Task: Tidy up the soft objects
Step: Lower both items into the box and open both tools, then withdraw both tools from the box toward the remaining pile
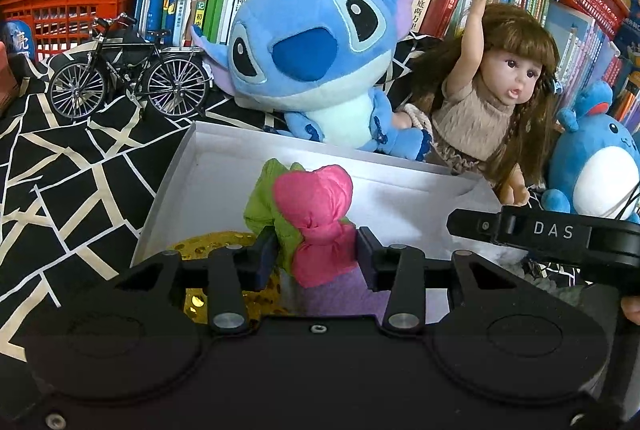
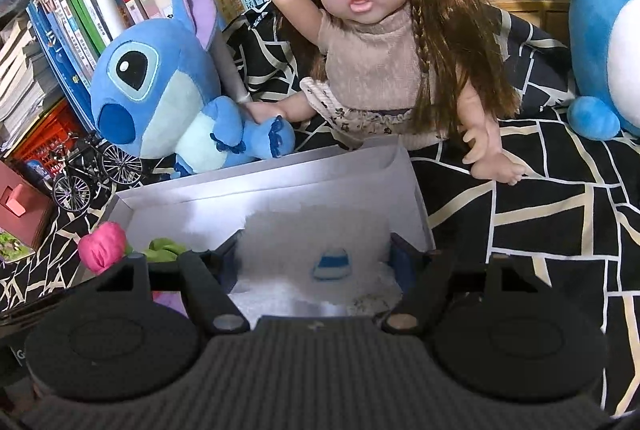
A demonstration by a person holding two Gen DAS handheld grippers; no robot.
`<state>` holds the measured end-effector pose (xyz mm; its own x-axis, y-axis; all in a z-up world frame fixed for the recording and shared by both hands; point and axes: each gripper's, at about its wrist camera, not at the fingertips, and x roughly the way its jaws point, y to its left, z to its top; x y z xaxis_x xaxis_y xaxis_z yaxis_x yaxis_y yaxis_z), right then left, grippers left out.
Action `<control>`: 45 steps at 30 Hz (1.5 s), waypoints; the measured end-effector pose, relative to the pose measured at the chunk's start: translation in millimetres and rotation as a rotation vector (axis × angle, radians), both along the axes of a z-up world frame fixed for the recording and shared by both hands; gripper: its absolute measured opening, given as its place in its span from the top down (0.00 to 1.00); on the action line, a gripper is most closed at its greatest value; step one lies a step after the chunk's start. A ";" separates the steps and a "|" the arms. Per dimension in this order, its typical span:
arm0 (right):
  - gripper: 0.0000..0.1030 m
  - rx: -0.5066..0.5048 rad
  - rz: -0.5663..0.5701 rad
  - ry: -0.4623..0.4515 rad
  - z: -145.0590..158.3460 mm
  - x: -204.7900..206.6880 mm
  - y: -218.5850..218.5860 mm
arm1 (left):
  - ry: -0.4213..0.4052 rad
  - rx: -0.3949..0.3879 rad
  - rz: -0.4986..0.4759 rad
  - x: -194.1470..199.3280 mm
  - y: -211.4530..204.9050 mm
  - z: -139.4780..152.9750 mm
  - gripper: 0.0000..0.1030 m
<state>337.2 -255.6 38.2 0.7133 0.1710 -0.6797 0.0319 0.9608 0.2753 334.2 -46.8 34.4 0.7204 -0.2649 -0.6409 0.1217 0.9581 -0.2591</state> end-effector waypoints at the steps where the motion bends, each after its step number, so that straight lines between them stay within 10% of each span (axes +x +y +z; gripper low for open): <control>1: 0.26 0.001 -0.001 -0.001 0.1 -0.2 -0.1 | 0.000 -0.001 0.001 0.2 0.2 0.1 0.60; 22: 0.17 0.007 0.030 -0.065 26.0 -30.2 -2.4 | -0.035 -0.029 0.029 -23.8 10.6 20.2 0.33; 45: 0.12 -0.101 0.219 -0.292 43.7 -170.3 16.2 | -0.154 0.018 -0.056 -146.3 28.7 41.1 0.21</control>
<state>166.9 -239.4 81.9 0.8335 0.2838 -0.4740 -0.2434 0.9589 0.1461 187.9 -18.1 75.5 0.7954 -0.2966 -0.5286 0.2117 0.9531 -0.2163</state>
